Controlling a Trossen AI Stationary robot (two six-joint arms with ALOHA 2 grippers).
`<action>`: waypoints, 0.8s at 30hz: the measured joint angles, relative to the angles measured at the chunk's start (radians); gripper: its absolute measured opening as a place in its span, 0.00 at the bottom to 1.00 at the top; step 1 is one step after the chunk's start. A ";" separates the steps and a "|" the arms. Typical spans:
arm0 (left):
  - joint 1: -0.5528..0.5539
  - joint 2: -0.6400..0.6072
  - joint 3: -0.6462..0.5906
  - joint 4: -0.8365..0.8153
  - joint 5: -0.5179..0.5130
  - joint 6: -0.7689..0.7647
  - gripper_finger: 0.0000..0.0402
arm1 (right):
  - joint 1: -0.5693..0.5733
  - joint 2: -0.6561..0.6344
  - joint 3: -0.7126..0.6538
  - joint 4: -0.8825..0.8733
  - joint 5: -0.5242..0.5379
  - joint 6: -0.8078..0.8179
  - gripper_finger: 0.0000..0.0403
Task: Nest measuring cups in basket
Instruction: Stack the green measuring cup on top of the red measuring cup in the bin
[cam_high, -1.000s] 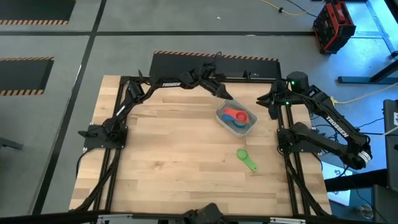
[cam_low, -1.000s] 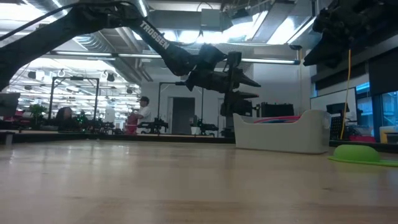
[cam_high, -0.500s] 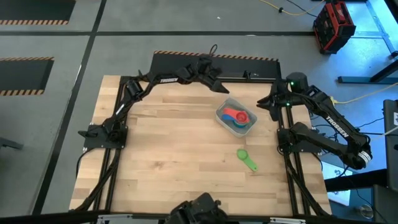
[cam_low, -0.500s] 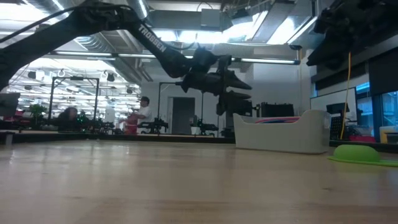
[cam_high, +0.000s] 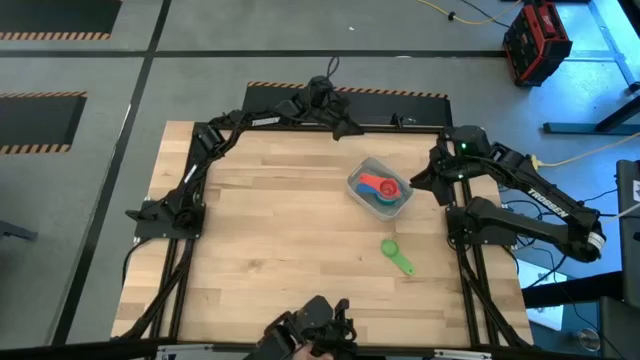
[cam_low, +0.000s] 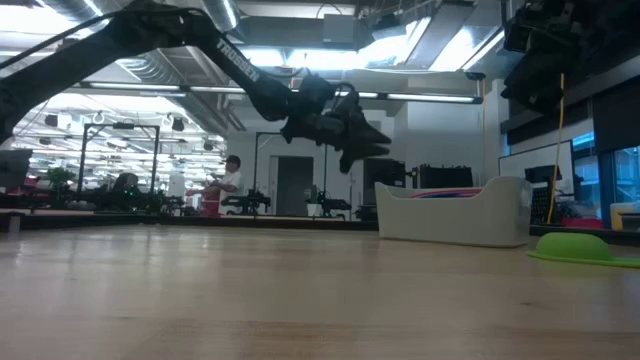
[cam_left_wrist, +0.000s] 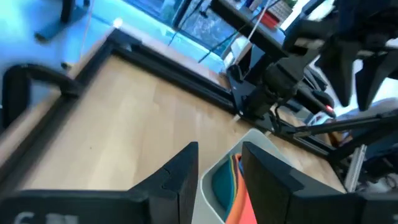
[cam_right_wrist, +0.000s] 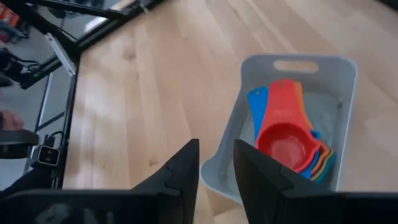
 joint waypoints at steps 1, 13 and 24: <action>0.002 -0.010 0.000 -0.003 0.004 0.012 0.29 | 0.028 0.000 0.000 0.000 0.032 0.031 0.26; -0.021 -0.202 0.000 -0.489 -0.088 0.410 0.29 | 0.412 0.000 0.000 -0.042 0.370 0.400 0.26; -0.166 -0.334 0.000 -1.026 -0.397 0.740 0.29 | 0.604 0.002 -0.068 -0.011 0.481 0.651 0.26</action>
